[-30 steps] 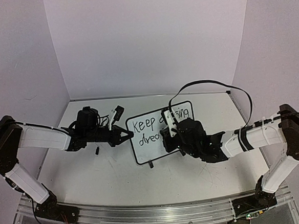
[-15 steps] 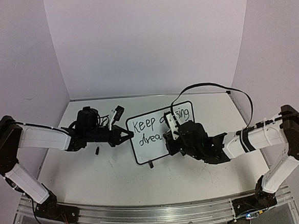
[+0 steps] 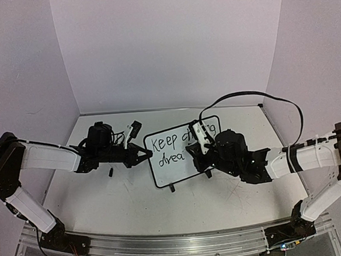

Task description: Write a sentence on the whiteboard

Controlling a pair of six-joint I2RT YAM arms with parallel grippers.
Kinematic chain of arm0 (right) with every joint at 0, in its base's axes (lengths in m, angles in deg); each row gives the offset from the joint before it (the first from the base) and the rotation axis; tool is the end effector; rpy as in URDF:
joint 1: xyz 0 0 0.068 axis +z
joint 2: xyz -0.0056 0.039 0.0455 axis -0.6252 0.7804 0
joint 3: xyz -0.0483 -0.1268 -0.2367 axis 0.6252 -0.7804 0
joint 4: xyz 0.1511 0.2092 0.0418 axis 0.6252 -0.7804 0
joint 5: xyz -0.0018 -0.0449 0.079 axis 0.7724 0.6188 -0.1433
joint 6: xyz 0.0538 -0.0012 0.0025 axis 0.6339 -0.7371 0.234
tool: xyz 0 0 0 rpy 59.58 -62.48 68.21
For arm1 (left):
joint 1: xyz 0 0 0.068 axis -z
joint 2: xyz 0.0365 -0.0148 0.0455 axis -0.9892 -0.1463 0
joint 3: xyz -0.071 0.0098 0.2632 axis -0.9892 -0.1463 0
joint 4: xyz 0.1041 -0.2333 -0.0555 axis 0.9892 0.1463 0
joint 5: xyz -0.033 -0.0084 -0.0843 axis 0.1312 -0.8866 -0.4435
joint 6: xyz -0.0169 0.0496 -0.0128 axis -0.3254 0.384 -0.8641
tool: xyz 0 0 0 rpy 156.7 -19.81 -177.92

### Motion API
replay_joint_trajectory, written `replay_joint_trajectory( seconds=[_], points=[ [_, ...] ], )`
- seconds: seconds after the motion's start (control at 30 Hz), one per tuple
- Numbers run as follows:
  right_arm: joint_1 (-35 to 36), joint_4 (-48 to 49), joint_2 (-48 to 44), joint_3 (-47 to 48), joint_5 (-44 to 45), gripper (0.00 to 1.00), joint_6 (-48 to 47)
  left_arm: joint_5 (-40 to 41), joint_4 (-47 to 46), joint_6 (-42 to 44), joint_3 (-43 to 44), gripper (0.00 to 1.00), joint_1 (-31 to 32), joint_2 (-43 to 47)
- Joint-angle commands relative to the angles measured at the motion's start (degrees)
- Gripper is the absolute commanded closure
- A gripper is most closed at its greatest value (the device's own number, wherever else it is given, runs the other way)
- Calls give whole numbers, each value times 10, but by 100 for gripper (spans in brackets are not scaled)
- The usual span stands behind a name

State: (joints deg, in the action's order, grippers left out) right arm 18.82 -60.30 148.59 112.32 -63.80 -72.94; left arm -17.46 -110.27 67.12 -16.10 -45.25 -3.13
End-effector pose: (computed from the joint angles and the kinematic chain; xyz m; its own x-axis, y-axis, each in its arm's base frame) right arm 0.1820 0.2716 0.2353 -0.1539 -0.1991 -0.9678 -0.7074 0.7060 -0.0328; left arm 0.2482 -0.2064 0.1996 -0.4766 0.1910 -0.8581 0.8299 0.4200 -0.3674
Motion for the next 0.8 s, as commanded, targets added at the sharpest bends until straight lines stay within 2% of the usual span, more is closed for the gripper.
replay_joint_trajectory(
  seconds=[0.0, 0.77],
  points=[
    [-2, 12, 5, 16, -8, 100, -29, 95, 31, 50, 6, 100, -11, 3],
    [-1, 6, 22, 23, -5, 100, -21, 101, 32, 50, 7, 100, -11, 4]
  ],
)
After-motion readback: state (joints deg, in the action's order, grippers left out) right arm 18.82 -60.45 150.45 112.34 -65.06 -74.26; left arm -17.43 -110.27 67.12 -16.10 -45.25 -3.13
